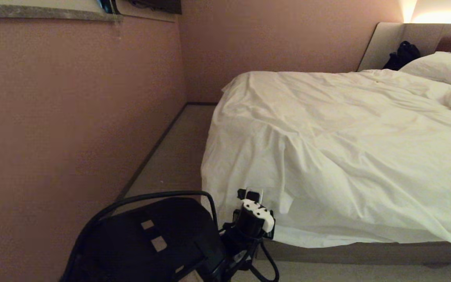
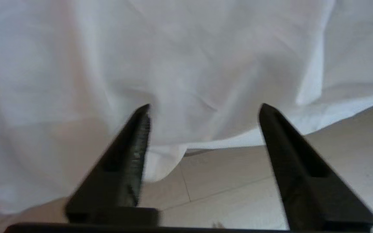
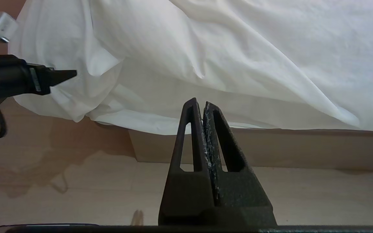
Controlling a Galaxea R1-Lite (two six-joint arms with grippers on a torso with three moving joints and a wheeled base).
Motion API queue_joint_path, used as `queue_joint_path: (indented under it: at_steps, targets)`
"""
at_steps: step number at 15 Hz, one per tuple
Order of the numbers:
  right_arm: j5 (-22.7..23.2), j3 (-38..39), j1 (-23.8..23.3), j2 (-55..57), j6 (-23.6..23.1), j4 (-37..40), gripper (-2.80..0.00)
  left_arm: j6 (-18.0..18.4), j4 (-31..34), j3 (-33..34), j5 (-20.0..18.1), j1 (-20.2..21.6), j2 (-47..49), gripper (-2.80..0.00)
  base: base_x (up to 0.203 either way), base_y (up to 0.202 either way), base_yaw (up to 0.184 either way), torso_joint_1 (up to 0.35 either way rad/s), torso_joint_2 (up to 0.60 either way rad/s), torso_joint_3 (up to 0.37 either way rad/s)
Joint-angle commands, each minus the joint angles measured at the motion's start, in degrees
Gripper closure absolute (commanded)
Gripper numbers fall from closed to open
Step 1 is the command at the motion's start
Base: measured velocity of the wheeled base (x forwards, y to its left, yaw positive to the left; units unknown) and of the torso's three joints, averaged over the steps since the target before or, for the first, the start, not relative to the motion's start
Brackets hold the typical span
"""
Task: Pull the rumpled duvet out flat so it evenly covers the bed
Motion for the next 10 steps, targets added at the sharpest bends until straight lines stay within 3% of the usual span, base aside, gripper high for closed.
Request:
queue_joint_path:
  at_steps: [1, 7, 10]
  targets:
    - [0.0, 0.0, 0.0, 0.0, 0.0, 0.0, 0.0, -0.1, 0.1, -1.6, 0.2, 0.0, 1.2, -2.8, 0.0, 0.0, 0.0, 0.0, 0.0, 0.0]
    - [0.0, 0.0, 0.0, 0.0, 0.0, 0.0, 0.0, -0.6, 1.1, -1.3, 0.5, -1.6, -0.2, -2.8, 0.0, 0.0, 0.0, 0.0, 0.0, 0.0]
    - [0.0, 0.0, 0.0, 0.0, 0.0, 0.0, 0.0, -0.7, 2.4, -5.0, 0.5, -1.9, 0.6, -2.8, 0.0, 0.0, 0.0, 0.0, 0.0, 0.0]
